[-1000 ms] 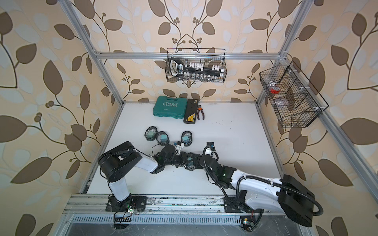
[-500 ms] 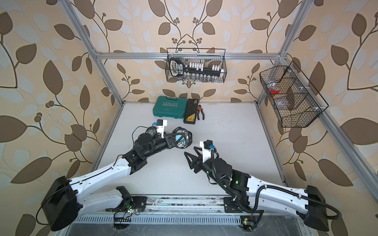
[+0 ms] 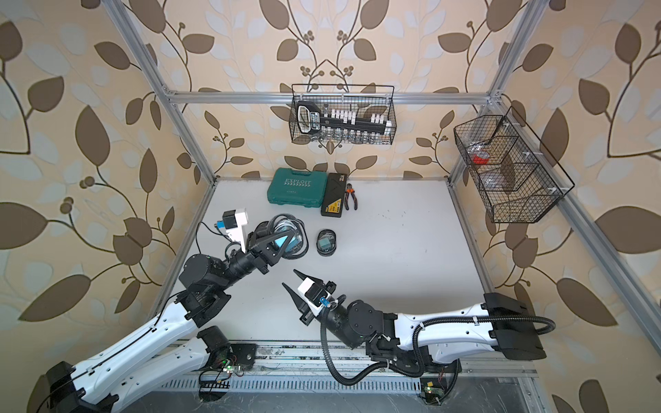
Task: Pack away charging kits
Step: Zip the zipper on the storage bag.
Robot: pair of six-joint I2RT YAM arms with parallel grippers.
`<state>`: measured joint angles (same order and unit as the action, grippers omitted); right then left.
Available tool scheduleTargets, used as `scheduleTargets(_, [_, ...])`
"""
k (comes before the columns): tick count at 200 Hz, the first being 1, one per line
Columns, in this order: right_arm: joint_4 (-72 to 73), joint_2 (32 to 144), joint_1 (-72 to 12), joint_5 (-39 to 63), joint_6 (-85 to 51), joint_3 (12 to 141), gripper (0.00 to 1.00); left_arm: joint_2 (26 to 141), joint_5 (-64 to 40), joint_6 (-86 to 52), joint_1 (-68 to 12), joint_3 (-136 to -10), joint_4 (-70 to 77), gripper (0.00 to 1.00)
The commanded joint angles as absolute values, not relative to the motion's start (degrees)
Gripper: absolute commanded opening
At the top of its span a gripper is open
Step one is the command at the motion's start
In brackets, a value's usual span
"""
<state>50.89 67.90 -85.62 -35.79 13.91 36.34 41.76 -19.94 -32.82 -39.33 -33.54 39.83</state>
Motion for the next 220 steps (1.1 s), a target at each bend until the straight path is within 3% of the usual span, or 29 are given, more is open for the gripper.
scheduleTargets(1, [60.2, 68.12, -86.04, -36.9, 19.51, 37.96, 0.35, 38.81, -23.82, -28.62, -39.29, -34.05, 47.16, 0.0])
scheduleTargets(73, [59.48, 71.61, -86.11, -32.43, 18.89, 41.86, 0.35, 38.82, -25.85, -29.0, -39.41, -35.68, 48.64, 0.0])
scheduleTargets(137, [65.91, 80.01, -86.13, -38.12, 22.82, 47.28, 0.26, 38.86, -24.51, -29.75, -39.57, -35.34, 49.67, 0.0])
scheduleTargets(220, [68.26, 79.56, -86.04, -40.11, 19.91, 42.78, 0.26, 34.99, -20.81, -28.11, -39.56, -33.83, 47.53, 0.0])
